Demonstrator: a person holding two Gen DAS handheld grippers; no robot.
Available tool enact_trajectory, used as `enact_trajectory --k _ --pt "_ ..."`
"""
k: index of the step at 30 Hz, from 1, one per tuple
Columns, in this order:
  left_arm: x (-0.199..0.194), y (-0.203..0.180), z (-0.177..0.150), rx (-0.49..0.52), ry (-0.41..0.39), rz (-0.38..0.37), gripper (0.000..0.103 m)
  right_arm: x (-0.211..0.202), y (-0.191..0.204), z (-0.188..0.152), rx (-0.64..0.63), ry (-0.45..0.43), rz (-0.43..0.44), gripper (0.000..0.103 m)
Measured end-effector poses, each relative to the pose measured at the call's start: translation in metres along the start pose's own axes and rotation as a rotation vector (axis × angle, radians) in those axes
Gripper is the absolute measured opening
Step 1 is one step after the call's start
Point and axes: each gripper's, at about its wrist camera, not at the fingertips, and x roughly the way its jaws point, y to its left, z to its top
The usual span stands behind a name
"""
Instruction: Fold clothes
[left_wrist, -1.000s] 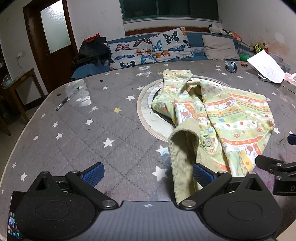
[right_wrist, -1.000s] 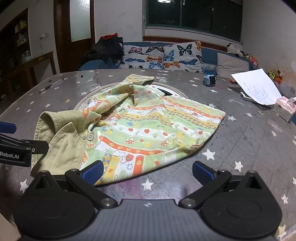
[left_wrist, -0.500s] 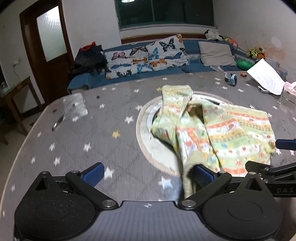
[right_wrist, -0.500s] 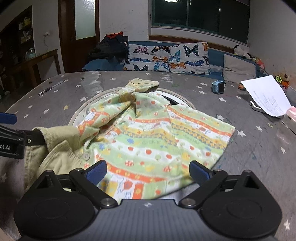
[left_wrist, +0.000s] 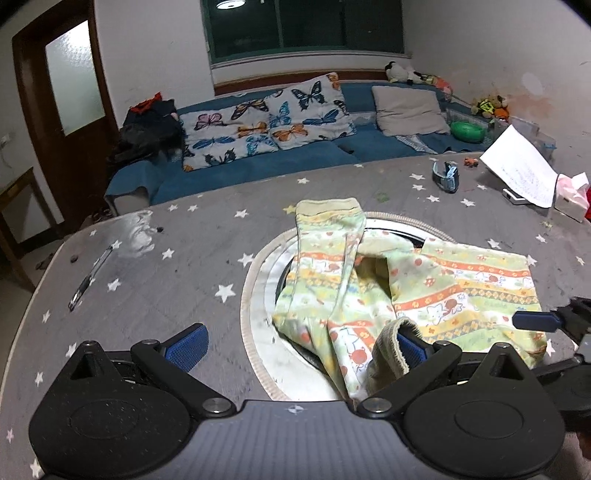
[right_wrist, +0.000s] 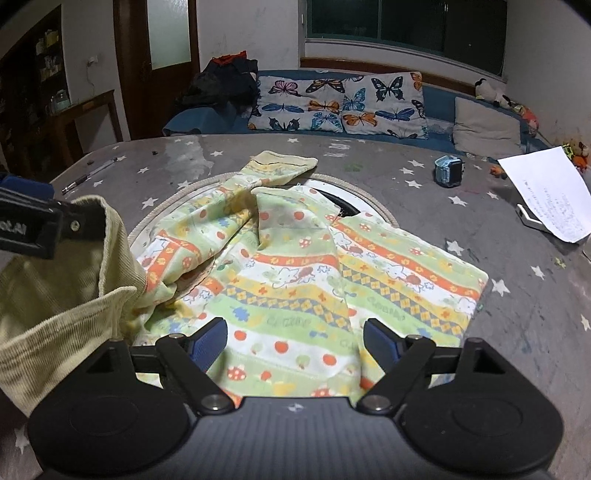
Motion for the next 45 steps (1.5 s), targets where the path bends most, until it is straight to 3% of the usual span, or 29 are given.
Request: enact_trajectory --k 14,20,25,32,34,38,45 --pt "-0.031 0.028 -0.019 0.065 0.071 0.031 0.103 0.005 -0.006 0.003 -0.012 -0.004 0.003 0.083" --pt "-0.055 0.033 -0.032 0.104 0.053 0.058 0.103 -0.005 0.002 0.001 -0.02 -0.021 0.012 0.083" --pt "-0.061 0.042 -0.037 0.067 0.053 0.071 0.103 -0.013 0.009 0.0 -0.036 -0.038 0.019 0.083" --pt "-0.041 0.032 -0.027 0.033 -0.007 0.042 0.102 -0.015 0.008 0.001 -0.035 -0.047 0.01 0.083" --pt "-0.028 0.027 -0.019 0.021 -0.01 0.027 0.096 -0.012 0.005 0.003 -0.028 -0.046 0.002 0.083" --pt "0.006 0.018 -0.001 -0.009 0.012 -0.022 0.083 -0.002 -0.007 0.011 -0.009 -0.038 -0.01 0.082" --pt "0.052 -0.003 0.022 0.019 0.038 -0.056 0.082 0.024 -0.021 0.023 0.01 -0.013 -0.012 0.075"
